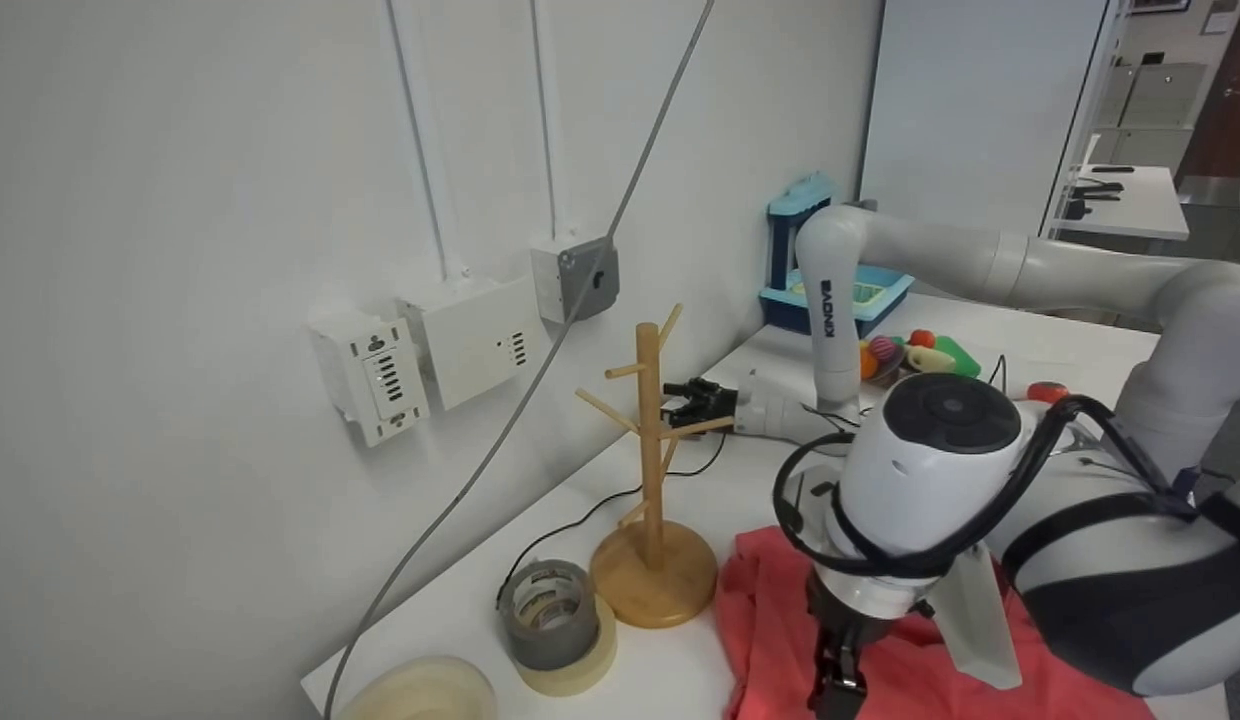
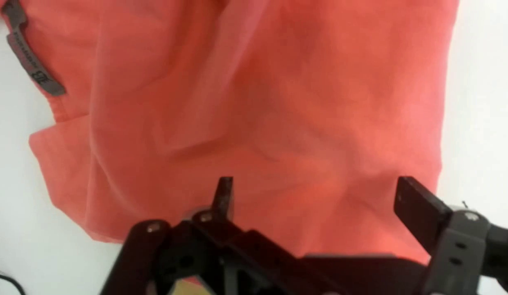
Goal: Fold the sweatshirt from left to right
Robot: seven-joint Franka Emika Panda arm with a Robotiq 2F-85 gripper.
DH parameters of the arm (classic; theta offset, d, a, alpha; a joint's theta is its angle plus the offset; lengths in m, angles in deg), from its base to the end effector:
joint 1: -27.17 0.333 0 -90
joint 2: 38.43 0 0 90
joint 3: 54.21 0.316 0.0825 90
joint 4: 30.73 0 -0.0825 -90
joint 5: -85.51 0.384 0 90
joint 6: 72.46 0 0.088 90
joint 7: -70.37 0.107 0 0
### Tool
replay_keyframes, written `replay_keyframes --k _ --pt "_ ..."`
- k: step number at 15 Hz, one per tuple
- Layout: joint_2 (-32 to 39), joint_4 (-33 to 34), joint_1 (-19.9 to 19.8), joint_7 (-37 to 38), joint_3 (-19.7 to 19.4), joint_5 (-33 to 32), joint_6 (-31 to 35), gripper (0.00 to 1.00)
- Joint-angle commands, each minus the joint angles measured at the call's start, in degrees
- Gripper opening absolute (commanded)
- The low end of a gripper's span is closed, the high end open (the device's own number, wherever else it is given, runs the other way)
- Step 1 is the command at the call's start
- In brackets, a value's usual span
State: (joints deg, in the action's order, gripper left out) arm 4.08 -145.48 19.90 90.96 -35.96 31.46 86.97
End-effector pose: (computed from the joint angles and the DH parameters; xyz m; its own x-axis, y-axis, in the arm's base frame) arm 0.5669 0.1505 0.1051 0.8044 0.5789 0.1336 0.5582 -0.8134 0.1637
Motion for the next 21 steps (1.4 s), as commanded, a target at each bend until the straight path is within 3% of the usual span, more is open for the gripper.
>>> replay_keyframes --k 1,4,7,8,11,12,15,16,21 --pt "-0.3 0.2 2.8 0.9 -3.3 0.2 2.7 1.0" --pt "-3.0 -0.8 4.7 0.6 -4.1 -0.1 0.4 1.0" --pt "-7.3 -2.9 4.2 -0.2 -3.0 0.0 -0.8 1.0" --pt "-10.3 -4.6 8.7 -4.0 -7.5 5.9 1.2 1.0" --pt "-16.2 -7.6 11.2 -6.5 -9.3 9.7 0.2 1.0" --pt "-17.9 -8.3 8.2 -3.9 -6.0 6.8 -1.5 1.0" --pt "-23.7 -11.4 8.4 -3.0 -5.1 8.9 -4.1 1.0" --pt "-26.0 -13.1 12.1 -5.1 -8.4 13.5 -3.9 1.0" --pt "-34.8 -19.5 15.3 -4.0 -9.8 20.7 -7.2 1.0"
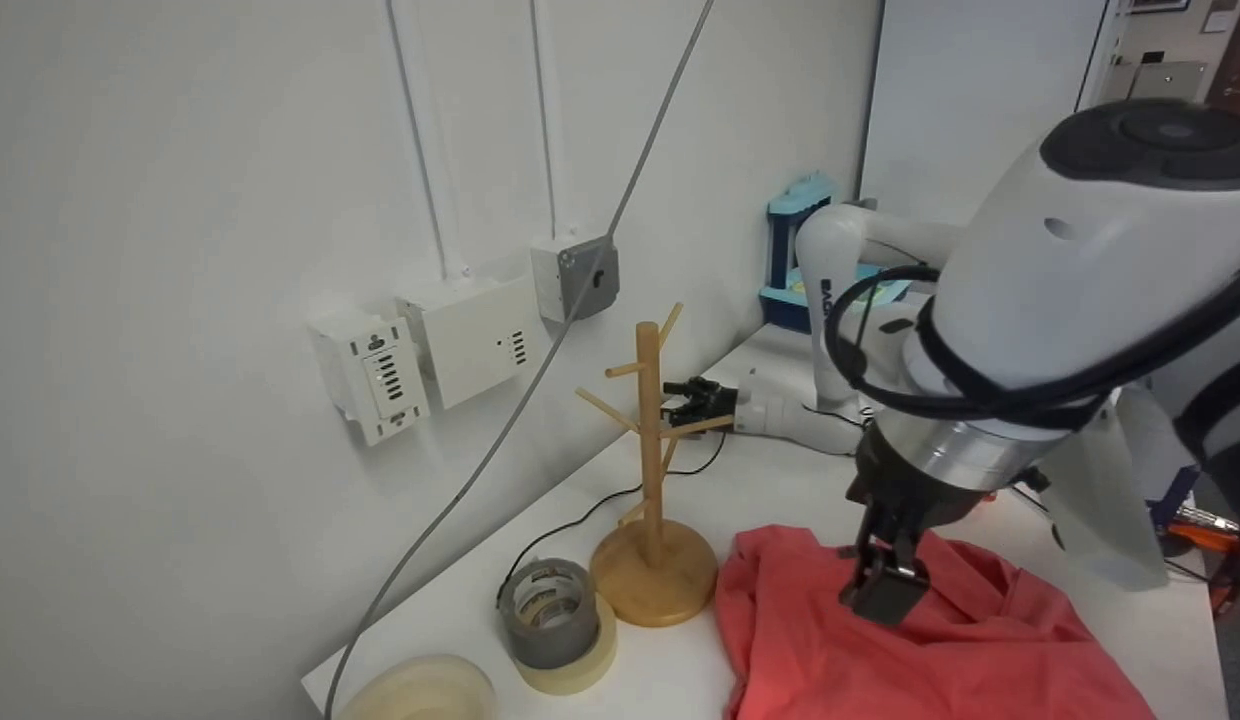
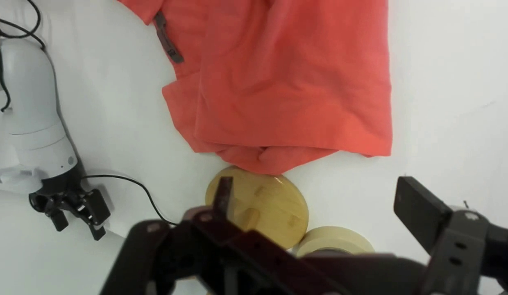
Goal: Fold the sweatshirt from left to right
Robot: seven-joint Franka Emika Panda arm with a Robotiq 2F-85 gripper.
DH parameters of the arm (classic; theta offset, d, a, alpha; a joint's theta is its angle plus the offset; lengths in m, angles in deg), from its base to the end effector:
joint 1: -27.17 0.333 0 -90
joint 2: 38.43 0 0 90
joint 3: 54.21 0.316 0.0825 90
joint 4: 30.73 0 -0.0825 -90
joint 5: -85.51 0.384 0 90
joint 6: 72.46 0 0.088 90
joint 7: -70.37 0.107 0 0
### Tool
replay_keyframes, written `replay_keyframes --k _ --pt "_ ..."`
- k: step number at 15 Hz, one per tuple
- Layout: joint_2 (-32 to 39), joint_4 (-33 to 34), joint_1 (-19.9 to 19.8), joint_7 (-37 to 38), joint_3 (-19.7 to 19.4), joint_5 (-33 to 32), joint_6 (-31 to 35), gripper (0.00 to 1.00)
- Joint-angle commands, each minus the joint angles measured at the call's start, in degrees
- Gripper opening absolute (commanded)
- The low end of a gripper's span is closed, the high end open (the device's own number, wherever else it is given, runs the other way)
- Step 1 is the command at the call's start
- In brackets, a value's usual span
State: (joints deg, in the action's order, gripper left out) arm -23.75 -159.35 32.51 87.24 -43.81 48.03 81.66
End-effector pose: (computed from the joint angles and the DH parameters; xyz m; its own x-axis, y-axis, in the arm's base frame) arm 0.5309 0.1698 0.2698 0.8289 0.5240 0.1960 0.4634 -0.8393 0.2843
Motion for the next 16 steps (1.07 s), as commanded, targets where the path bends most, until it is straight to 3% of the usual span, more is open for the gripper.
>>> replay_keyframes --k 1,7,8,16 --pt "-8.7 -7.0 3.1 0.1 -2.1 4.8 -2.3 1.0" --pt "-17.7 -15.1 3.3 -0.1 -1.3 8.3 -1.7 1.0" --pt "-12.8 -10.7 3.2 0.5 -1.5 5.8 -2.0 1.0" --pt "-16.0 -13.9 2.7 0.5 -0.9 6.6 -2.0 1.0"
